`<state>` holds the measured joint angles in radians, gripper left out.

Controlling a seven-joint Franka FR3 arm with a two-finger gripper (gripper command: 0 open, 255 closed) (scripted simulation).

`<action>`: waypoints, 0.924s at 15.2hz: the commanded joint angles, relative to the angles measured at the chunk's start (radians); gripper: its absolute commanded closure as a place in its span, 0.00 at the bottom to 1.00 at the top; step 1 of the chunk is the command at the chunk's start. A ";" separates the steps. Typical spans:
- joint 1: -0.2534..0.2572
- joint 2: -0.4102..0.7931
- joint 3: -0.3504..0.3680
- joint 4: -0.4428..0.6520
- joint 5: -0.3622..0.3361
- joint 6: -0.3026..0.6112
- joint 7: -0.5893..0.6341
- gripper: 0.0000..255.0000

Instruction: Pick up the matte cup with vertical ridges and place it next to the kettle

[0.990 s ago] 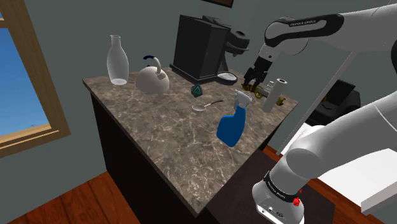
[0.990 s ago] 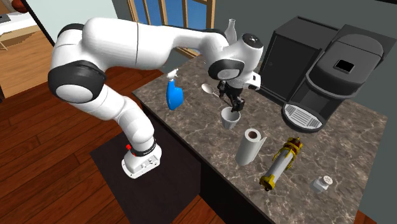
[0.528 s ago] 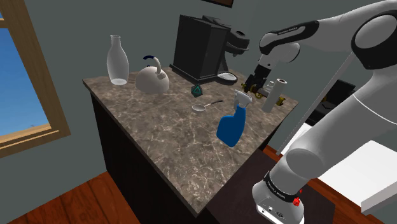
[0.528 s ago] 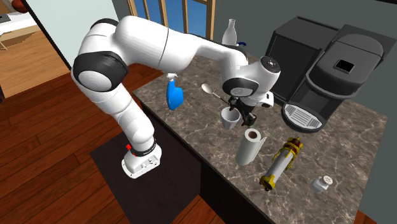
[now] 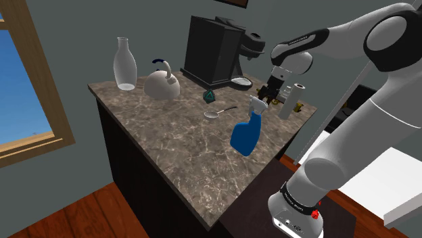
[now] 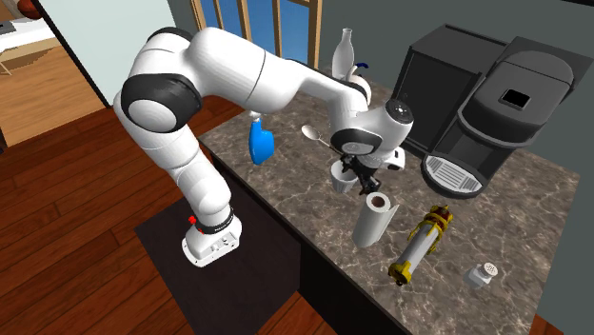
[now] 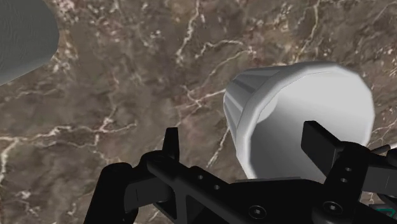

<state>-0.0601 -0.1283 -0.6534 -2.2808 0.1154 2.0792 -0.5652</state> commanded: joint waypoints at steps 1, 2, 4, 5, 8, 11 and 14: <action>0.000 0.000 0.000 -0.004 0.001 0.005 0.000 0.00; 0.000 0.000 0.000 -0.004 0.001 0.005 0.000 0.00; 0.000 0.000 0.000 -0.004 0.001 0.005 0.000 0.00; 0.000 0.000 0.000 -0.004 0.001 0.005 0.000 0.00; 0.000 0.001 0.000 -0.004 0.001 0.005 0.000 1.00; 0.000 0.000 0.000 -0.004 0.001 0.005 0.000 1.00; 0.000 0.001 0.000 -0.004 0.001 0.005 -0.001 1.00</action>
<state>-0.0601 -0.1281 -0.6537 -2.2833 0.1166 2.0843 -0.5660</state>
